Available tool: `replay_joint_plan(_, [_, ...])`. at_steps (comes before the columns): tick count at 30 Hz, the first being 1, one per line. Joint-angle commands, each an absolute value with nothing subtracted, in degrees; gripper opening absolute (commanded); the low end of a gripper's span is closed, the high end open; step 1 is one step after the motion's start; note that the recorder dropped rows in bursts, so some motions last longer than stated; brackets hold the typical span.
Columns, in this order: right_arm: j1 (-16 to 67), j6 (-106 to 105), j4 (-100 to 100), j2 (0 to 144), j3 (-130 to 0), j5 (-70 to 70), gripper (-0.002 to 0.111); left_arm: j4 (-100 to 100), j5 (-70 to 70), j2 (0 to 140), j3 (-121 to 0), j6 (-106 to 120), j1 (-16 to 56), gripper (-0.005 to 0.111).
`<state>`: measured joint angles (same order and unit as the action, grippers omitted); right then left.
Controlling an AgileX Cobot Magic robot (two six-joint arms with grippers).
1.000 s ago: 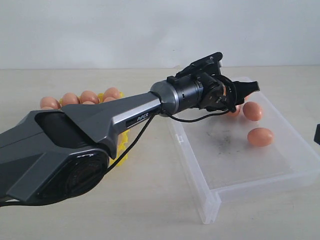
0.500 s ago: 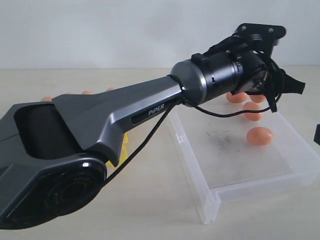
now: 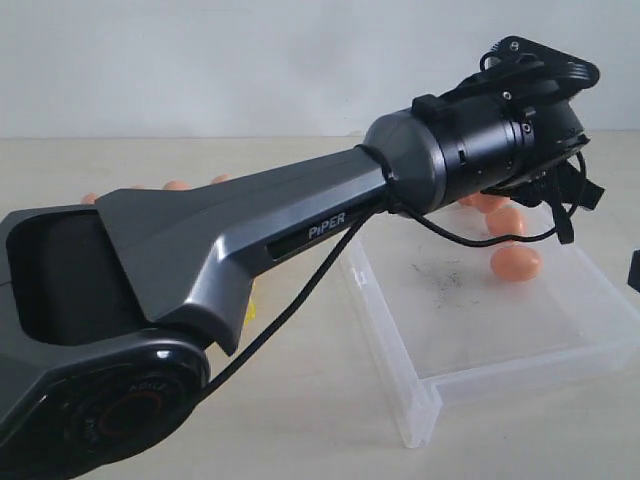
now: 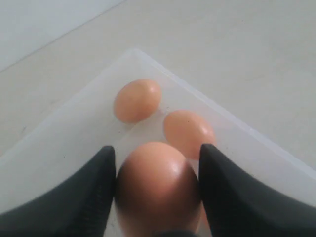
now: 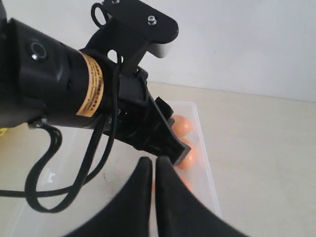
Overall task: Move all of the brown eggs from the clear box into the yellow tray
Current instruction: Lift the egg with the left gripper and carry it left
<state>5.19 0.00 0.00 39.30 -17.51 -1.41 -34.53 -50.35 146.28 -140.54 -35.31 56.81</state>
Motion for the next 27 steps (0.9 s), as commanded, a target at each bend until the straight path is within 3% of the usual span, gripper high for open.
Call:
replay_joint_plan(1, [5.2, -0.9, -0.4, 39.0, -17.3, -2.0, 0.000, -37.6, -50.6, 145.0, -140.5, -35.2, 59.3, 0.004])
replay_joint_plan(13, [5.2, -1.4, -0.4, 39.0, -17.3, -2.2, 0.000, -41.2, -51.8, 138.2, -140.5, -26.3, 62.9, 0.004])
replay_joint_plan(21, [5.2, -1.4, -0.4, 39.0, -17.3, -2.1, 0.000, -45.7, -61.7, 134.0, -140.5, -14.0, 65.6, 0.004])
replay_joint_plan(27, [5.2, -1.4, -0.4, 39.0, -17.3, -1.9, 0.000, -37.6, -67.8, 133.4, -140.5, -2.9, 66.0, 0.004])
